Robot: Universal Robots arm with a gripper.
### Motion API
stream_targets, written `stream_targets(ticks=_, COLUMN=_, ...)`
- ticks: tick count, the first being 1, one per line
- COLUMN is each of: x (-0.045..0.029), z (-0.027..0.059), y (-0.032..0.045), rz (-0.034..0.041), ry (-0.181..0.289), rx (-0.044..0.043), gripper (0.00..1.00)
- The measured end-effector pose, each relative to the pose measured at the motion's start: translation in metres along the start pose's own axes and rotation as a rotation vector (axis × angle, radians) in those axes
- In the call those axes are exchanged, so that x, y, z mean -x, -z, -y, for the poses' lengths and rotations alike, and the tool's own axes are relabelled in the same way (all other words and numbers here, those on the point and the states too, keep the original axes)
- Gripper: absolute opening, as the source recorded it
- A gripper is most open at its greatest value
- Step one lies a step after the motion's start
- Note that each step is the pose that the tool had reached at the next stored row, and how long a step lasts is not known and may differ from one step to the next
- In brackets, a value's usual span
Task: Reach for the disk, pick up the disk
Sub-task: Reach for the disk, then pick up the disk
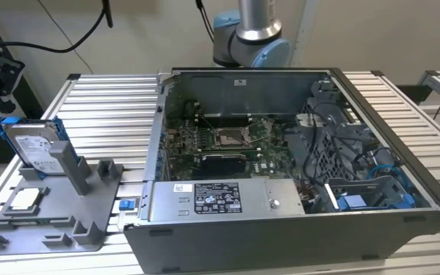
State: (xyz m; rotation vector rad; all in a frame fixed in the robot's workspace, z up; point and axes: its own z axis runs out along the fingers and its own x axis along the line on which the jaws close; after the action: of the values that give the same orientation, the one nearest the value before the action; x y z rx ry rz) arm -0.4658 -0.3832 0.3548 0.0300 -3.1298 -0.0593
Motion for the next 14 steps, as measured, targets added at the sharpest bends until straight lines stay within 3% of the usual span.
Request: stream_targets(ticks=14, x=-0.0006, z=-0.0001, y=0.0000, rz=0.0000, ry=0.000, rx=0.0000, gripper=0.00)
